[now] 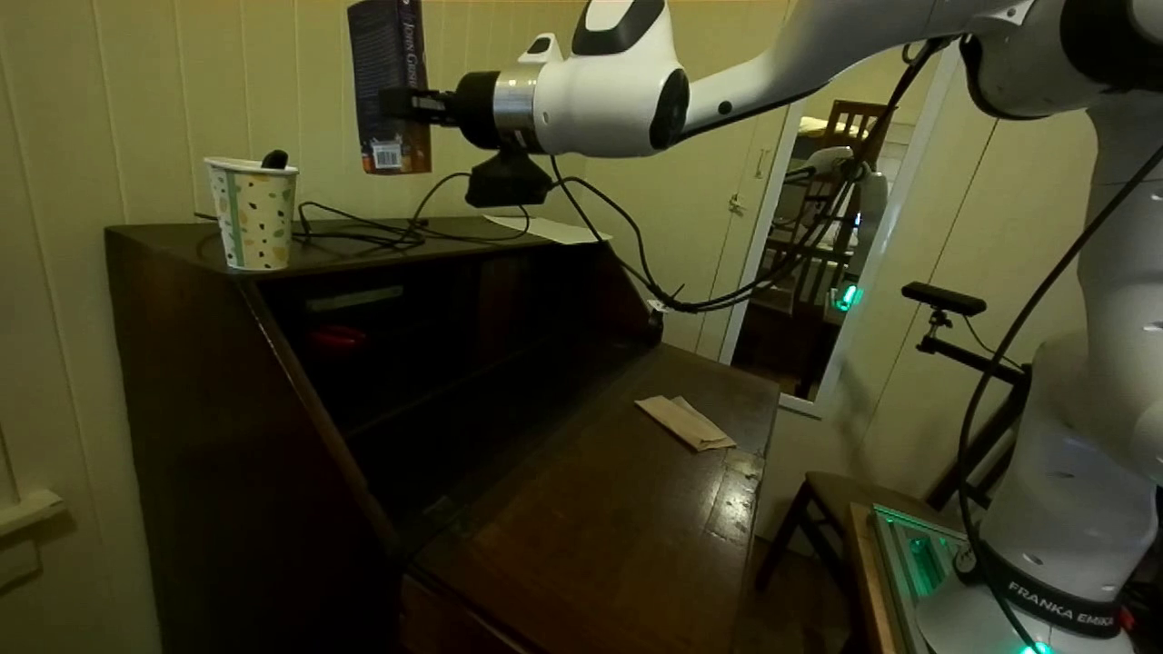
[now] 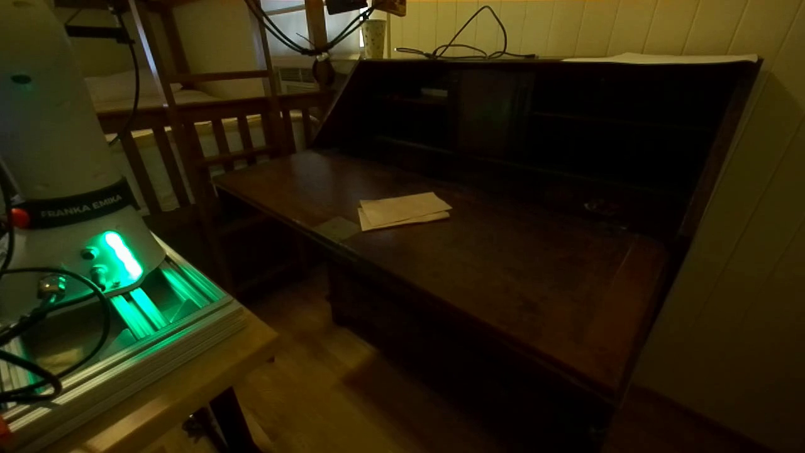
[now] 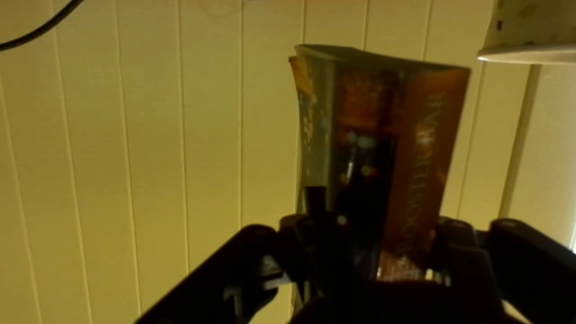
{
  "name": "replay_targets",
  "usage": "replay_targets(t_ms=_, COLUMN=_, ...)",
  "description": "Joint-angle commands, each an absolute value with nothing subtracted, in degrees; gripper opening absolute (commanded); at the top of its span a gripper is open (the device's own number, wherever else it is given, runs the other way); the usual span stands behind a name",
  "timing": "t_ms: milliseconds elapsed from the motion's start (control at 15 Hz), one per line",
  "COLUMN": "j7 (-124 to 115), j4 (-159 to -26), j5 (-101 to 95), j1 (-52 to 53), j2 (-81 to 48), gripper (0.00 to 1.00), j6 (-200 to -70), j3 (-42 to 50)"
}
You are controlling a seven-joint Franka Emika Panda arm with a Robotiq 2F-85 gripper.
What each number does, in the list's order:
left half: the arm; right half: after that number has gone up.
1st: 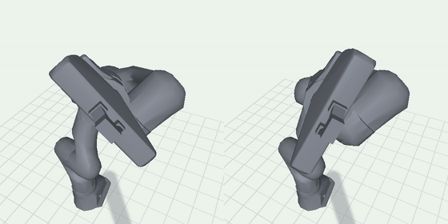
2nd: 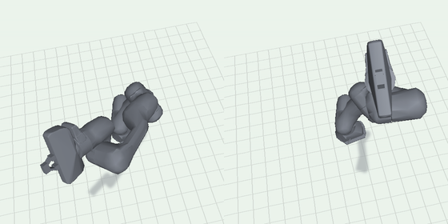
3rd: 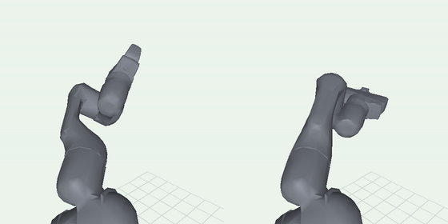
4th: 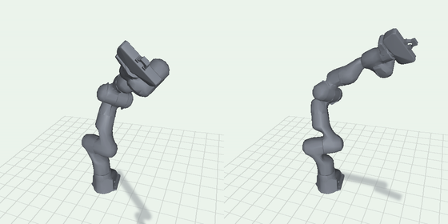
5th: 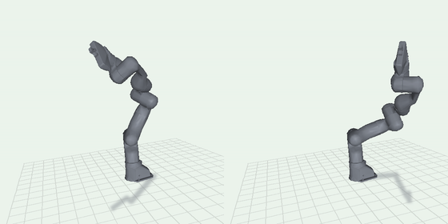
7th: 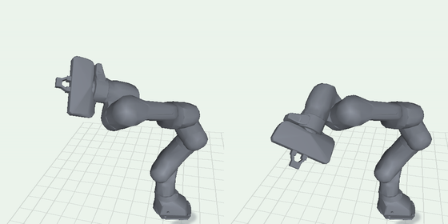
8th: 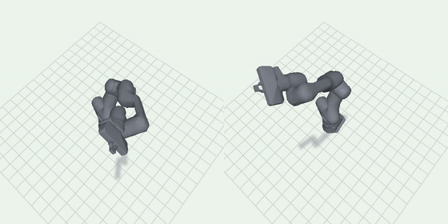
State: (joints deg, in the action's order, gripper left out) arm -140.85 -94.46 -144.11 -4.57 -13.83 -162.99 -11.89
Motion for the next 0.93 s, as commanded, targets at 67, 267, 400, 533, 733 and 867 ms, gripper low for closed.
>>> replay_targets(t_ms=67, j7=-140.9, j4=-94.5, j5=-144.1, j1=-4.5, j2=-13.8, gripper=0.35, j6=-163.0, j3=-11.9)
replay_targets(t_ms=267, j7=-140.5, j4=-94.4, j5=-144.1, j1=-4.5, j2=-14.3, gripper=0.1, j6=-161.0, j3=-12.4)
replay_targets(t_ms=400, j7=-141.0, j4=-94.9, j5=-144.1, j1=-4.5, j2=-14.9, gripper=0.1, j6=-158.8, j3=-12.3)
replay_targets(t_ms=533, j7=-140.9, j4=-95.0, j5=-144.1, j1=-4.4, j2=-15.6, gripper=0.1, j6=-156.0, j3=-12.3)
replay_targets(t_ms=733, j7=-141.8, j4=-92.8, j5=-144.1, j1=-4.1, j2=-17.7, gripper=0.1, j6=-152.7, j3=-13.1)
replay_targets(t_ms=867, j7=-142.8, j4=-90.7, j5=-144.1, j1=-3.8, j2=-19.2, gripper=0.1, j6=-153.1, j3=-13.8)
